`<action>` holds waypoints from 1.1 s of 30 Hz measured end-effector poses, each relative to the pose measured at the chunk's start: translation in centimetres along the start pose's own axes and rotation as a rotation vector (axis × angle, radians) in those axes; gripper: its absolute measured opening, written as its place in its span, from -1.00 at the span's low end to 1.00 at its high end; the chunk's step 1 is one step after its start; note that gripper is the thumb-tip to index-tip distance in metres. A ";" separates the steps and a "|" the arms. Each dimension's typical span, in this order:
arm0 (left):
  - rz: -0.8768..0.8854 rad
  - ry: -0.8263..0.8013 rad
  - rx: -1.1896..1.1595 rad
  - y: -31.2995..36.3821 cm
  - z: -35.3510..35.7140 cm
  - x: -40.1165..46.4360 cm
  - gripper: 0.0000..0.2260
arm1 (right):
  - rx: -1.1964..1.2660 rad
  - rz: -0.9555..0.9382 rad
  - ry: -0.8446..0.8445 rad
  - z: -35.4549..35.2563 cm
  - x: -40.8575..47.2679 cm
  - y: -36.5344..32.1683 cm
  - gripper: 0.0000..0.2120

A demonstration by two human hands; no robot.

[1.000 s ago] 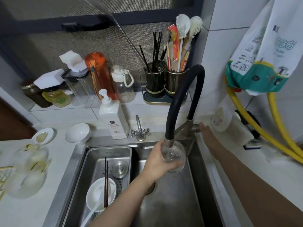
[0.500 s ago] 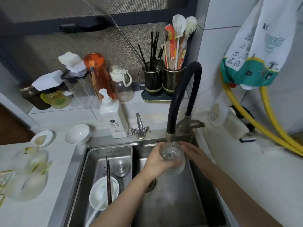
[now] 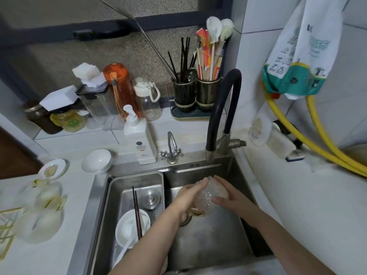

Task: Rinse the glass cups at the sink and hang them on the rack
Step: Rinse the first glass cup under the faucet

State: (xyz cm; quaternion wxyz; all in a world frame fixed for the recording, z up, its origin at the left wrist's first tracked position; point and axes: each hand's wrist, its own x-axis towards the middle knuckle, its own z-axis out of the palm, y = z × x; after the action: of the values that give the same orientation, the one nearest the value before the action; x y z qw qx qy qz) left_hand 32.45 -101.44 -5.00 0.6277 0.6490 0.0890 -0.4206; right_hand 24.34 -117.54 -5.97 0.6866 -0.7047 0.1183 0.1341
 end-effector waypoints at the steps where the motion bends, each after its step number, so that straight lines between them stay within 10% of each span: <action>1: -0.023 -0.022 -0.009 -0.1 -0.2 0.0 -0.48 | 0.001 -0.006 -0.008 0.2 -0.1 0.0 -0.27; 6: -0.090 -0.001 -0.013 0.1 -0.5 -0.4 -0.27 | -0.036 0.012 -0.002 1.0 -0.2 -0.4 -0.21; 11: -0.135 -0.050 0.037 0.5 -0.9 -0.9 -0.54 | -0.148 0.078 0.058 1.2 0.4 -1.2 -0.12; 20: -0.121 -0.051 -0.028 0.3 -2.2 -1.1 -0.48 | -0.130 0.169 0.099 2.0 2.0 -2.9 -0.34; 25: 0.002 -0.004 0.180 0.7 -3.1 -2.1 -0.52 | -0.130 0.203 0.116 2.4 2.9 -3.1 -0.20; 33: 0.462 -0.034 0.879 0.6 -4.3 -2.5 -0.27 | -0.186 0.350 0.090 2.7 3.3 -4.7 -0.65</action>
State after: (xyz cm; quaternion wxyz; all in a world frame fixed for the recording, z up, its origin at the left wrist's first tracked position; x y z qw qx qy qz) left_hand 33.10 -96.64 -3.52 0.3730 0.8481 -0.2528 -0.2788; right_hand 29.02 -114.69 -2.85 0.5789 -0.7390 0.2566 0.2301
